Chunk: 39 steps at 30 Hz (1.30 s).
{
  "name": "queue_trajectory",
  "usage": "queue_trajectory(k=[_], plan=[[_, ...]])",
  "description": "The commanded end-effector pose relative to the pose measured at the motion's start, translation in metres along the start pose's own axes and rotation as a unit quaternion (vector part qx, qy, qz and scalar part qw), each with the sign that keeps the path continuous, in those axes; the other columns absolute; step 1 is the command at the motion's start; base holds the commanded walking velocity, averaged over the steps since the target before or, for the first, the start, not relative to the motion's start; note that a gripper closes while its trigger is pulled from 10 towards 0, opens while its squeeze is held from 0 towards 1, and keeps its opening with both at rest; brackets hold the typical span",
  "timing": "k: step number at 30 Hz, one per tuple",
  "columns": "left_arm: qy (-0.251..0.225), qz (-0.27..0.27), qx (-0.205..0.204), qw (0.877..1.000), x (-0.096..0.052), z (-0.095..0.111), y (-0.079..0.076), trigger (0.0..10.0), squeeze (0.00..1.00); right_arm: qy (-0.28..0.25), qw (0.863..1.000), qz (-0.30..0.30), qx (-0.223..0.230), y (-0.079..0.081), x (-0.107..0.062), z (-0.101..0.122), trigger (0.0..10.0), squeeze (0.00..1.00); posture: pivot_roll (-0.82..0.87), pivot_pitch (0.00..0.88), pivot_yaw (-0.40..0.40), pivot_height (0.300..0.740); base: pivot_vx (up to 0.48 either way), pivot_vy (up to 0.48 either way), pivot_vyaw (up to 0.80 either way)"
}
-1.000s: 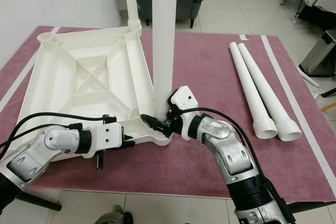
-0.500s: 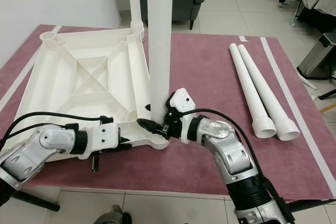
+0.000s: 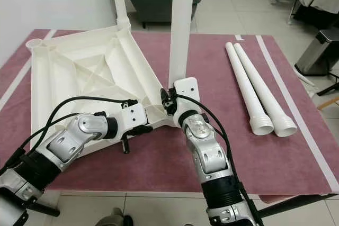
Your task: Building children table
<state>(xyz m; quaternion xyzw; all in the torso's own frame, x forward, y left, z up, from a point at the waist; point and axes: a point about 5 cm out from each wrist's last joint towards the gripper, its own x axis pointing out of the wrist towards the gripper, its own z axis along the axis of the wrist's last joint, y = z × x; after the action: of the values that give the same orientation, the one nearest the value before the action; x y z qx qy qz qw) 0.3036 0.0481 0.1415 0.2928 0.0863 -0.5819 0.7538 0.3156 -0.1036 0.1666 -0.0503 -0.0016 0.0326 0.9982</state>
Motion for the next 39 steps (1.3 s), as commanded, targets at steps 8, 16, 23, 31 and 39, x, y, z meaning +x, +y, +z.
queue_trajectory(k=[8, 16, 23, 31, 39], plan=[[-0.090, -0.035, 0.089, 0.991, 0.011, 0.052, -0.004, 0.0, 0.00, 0.075, 0.991, -0.107, -0.029, -0.016, -0.003, -0.036, 10.0, 0.00, 0.12, 0.080, 0.049, 0.740, 0.000, 0.000, 0.00], [-0.089, -0.087, 0.102, 0.987, -0.012, 0.037, -0.019, 0.0, 0.00, -0.041, 0.993, 0.103, -0.033, 0.004, -0.005, 0.003, 10.0, 0.00, 0.12, 0.077, 0.042, 0.740, 0.000, 0.000, 0.00], [-0.062, -0.132, 0.126, 0.981, -0.036, 0.020, -0.032, 0.0, 0.00, -0.072, 0.965, 0.242, -0.076, -0.005, -0.008, 0.018, 10.0, 0.00, 0.12, 0.074, 0.039, 0.740, 0.000, 0.000, 0.00], [-0.028, -0.166, 0.141, 0.976, -0.064, 0.002, -0.044, 0.0, 0.00, -0.047, 0.901, 0.426, -0.062, -0.009, -0.022, 0.022, 10.0, 0.00, 0.14, 0.074, 0.030, 0.740, 0.000, 0.000, 0.00], [-0.010, -0.170, 0.134, 0.976, -0.080, -0.006, -0.048, 0.0, 0.00, -0.027, 0.857, 0.513, -0.038, -0.010, -0.033, 0.020, 0.0, 0.00, 0.15, 0.069, 0.015, 0.740, 0.000, 0.000, 0.00]])
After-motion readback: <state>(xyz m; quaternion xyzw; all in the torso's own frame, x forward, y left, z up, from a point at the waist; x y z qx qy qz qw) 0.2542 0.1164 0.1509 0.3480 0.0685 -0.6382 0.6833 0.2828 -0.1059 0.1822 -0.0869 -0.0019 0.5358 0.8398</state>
